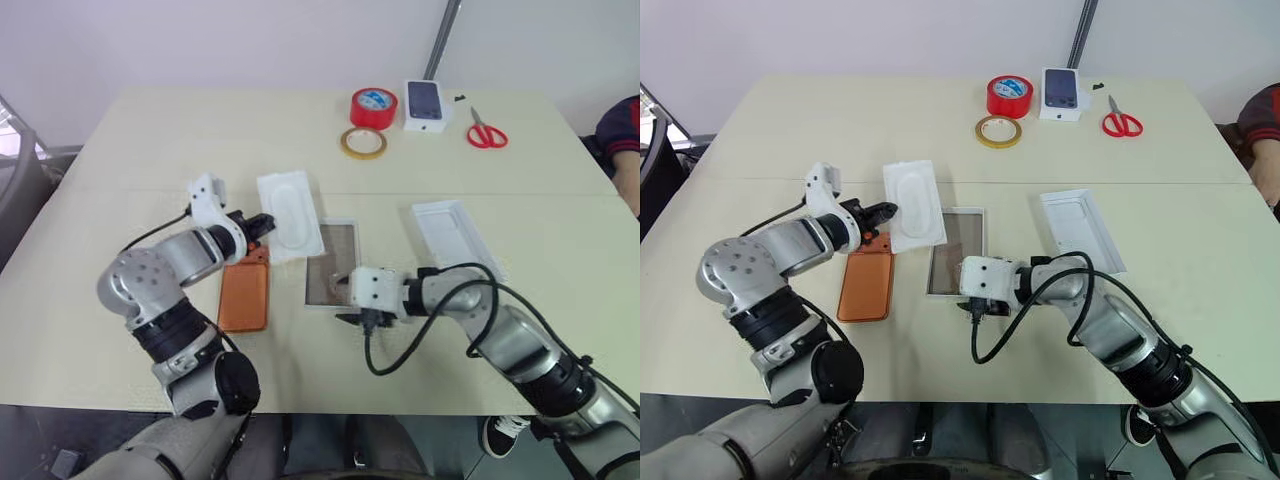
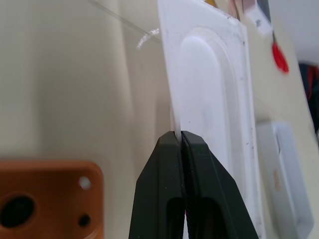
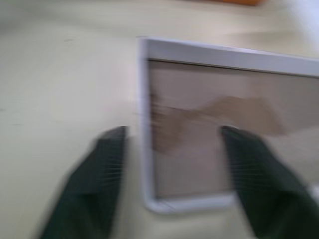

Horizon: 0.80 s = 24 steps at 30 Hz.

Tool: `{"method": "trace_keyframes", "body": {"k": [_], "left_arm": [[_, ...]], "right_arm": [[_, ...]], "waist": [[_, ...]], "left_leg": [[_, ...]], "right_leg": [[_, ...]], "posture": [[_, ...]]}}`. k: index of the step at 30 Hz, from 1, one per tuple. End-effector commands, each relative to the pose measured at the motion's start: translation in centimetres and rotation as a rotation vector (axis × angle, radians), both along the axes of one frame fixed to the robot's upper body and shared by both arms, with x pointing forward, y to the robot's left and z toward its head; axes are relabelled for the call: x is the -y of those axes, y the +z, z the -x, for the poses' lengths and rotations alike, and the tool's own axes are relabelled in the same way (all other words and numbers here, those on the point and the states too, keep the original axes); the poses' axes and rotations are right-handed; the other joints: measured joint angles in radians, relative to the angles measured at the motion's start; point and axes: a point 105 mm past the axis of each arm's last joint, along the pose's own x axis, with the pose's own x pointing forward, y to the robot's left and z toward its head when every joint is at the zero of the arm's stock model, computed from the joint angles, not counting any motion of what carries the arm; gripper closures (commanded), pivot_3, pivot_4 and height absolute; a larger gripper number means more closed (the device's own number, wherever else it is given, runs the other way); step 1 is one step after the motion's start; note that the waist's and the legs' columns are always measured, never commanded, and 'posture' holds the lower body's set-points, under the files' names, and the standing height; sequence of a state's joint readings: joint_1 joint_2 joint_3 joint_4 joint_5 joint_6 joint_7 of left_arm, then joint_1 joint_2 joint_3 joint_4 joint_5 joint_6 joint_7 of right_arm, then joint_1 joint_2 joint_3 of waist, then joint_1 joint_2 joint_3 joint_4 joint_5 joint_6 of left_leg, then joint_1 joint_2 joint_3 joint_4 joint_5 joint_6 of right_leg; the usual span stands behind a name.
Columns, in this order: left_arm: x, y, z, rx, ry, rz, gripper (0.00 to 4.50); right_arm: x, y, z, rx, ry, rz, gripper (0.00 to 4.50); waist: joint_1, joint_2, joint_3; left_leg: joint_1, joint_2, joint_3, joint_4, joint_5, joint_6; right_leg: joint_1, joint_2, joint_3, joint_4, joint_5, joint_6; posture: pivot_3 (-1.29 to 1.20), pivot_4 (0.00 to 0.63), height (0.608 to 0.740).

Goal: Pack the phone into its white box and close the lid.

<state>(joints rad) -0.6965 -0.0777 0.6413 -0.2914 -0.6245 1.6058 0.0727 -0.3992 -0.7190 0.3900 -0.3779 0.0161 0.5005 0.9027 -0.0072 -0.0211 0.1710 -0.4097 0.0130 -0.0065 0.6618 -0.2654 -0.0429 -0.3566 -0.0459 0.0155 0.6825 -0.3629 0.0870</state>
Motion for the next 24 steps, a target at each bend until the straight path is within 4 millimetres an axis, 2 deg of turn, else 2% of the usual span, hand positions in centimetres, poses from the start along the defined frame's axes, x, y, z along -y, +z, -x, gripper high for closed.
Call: {"method": "trace_keyframes", "body": {"k": [1, 6, 11, 14, 18, 20, 21, 24], "left_arm": [[1.8, 0.6, 0.9, 0.045, -0.072, -0.030, 4.50], [3.0, -0.3, 1.6, 0.022, -0.115, -0.052, 4.50], [4.2, -0.9, 2.1, 0.001, -0.144, -0.055, 4.50], [4.3, -0.8, 2.0, -0.005, -0.133, -0.048, 3.55], [4.3, 0.0, 1.9, 0.022, -0.126, -0.015, 1.56], [4.0, 0.5, 1.9, 0.044, -0.125, 0.000, 0.53], [3.7, 0.8, 1.8, 0.055, -0.117, 0.011, 0.47], [2.1, 1.8, 1.5, 0.095, -0.085, 0.019, 0.47]], "right_arm": [[2.3, 2.2, -0.7, 0.047, -0.067, -0.022, 1.04], [3.9, 2.9, -1.3, 0.075, -0.124, -0.023, 1.04], [3.8, 2.9, -1.4, 0.084, -0.127, -0.027, 1.04], [3.7, 3.0, -1.3, 0.087, -0.123, -0.035, 0.97], [3.9, 3.3, -1.4, 0.087, -0.129, -0.053, 0.97], [4.0, 3.6, -1.5, 0.088, -0.133, -0.064, 1.50], [4.1, 3.8, -1.5, 0.089, -0.135, -0.070, 1.83], [4.0, 4.3, -1.6, 0.090, -0.134, -0.086, 3.23]], "waist": [[-0.002, 0.000, 0.000], [-0.007, 0.000, 0.000], [-0.003, 0.000, 0.000], [-0.002, 0.000, 0.000], [-0.003, 0.000, 0.000], [-0.003, 0.000, 0.000], [-0.003, 0.000, 0.000], [-0.004, 0.000, 0.000]], "left_leg": [[0.000, 0.000, 0.000, 0.000, 0.000, 0.000], [0.000, 0.001, 0.000, -0.001, 0.000, 0.000], [0.000, 0.000, 0.000, 0.000, 0.000, 0.000], [0.000, 0.000, 0.000, 0.000, 0.000, 0.000], [0.000, 0.000, 0.000, 0.000, 0.000, 0.000], [0.000, 0.000, 0.000, 0.000, 0.000, 0.000], [0.000, 0.000, 0.000, 0.000, 0.000, 0.000], [0.000, 0.000, 0.000, 0.000, 0.000, 0.000]], "right_leg": [[0.000, 0.000, 0.000, 0.000, 0.000, 0.000], [0.000, 0.001, 0.001, 0.000, 0.000, 0.000], [0.000, 0.001, 0.001, 0.000, 0.000, 0.000], [0.000, 0.001, 0.001, 0.000, 0.000, 0.000], [0.000, 0.001, 0.001, 0.000, 0.000, 0.000], [0.000, 0.001, 0.001, 0.000, 0.000, 0.000], [0.000, 0.001, 0.001, 0.000, 0.000, 0.000], [0.000, 0.001, 0.000, 0.000, 0.000, 0.000]], "posture": [[0.00, 0.150, 0.740], [0.00, 0.150, 0.740], [0.00, 0.150, 0.740], [0.00, 0.150, 0.740], [0.00, 0.150, 0.740], [0.00, 0.150, 0.740], [0.00, 0.150, 0.740], [0.00, 0.150, 0.740]]}}
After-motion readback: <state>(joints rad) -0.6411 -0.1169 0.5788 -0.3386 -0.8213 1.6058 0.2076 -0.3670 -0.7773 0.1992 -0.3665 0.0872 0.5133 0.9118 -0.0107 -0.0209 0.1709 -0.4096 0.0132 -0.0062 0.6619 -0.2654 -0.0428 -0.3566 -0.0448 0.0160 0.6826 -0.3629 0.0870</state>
